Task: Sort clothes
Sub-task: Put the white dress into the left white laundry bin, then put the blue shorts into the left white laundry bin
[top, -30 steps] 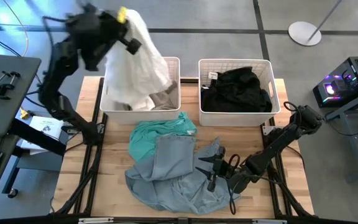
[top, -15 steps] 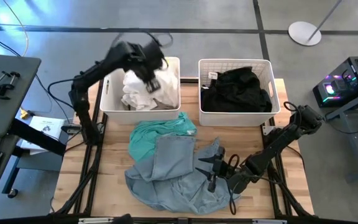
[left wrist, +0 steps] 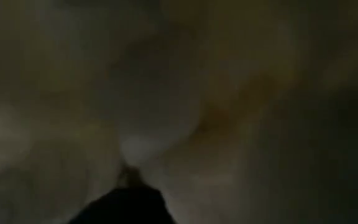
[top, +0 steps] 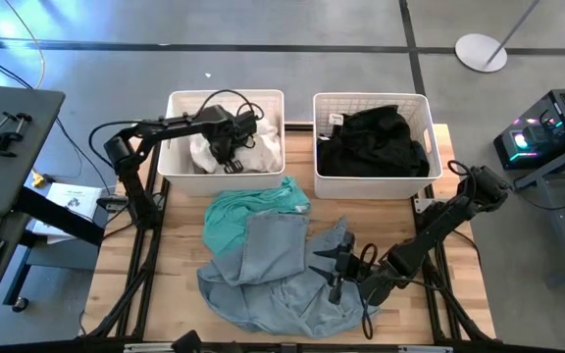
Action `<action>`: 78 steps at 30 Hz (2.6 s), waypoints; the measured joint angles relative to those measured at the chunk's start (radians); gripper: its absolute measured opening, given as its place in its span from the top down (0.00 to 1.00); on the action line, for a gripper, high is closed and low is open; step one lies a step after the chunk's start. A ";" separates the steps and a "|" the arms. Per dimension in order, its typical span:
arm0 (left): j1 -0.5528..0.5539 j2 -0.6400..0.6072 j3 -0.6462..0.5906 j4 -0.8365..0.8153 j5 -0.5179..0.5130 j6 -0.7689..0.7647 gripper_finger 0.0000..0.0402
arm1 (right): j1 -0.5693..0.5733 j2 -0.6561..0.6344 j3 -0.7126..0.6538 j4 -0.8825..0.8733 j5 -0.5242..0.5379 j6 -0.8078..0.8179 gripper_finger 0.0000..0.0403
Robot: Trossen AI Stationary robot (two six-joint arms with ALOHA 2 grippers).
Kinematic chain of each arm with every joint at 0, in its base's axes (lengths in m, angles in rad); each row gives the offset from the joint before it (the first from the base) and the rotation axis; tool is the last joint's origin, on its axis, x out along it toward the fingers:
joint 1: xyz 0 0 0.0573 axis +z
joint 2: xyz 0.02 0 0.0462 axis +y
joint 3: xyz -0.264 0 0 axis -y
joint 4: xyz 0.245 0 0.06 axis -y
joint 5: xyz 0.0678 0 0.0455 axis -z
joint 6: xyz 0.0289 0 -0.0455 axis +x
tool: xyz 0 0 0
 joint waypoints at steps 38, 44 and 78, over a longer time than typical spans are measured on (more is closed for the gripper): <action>-0.511 -0.760 -0.050 0.002 -0.230 -0.423 0.60 | -0.637 0.302 0.376 -0.422 -0.473 0.088 0.50; -0.537 -0.758 -0.121 0.044 -0.242 -0.424 0.60 | -0.687 0.373 0.419 -0.427 -0.464 0.103 0.38; -0.724 -0.744 -0.146 0.511 -0.234 -0.160 0.60 | -0.376 0.020 0.425 -0.362 -0.126 -0.255 0.99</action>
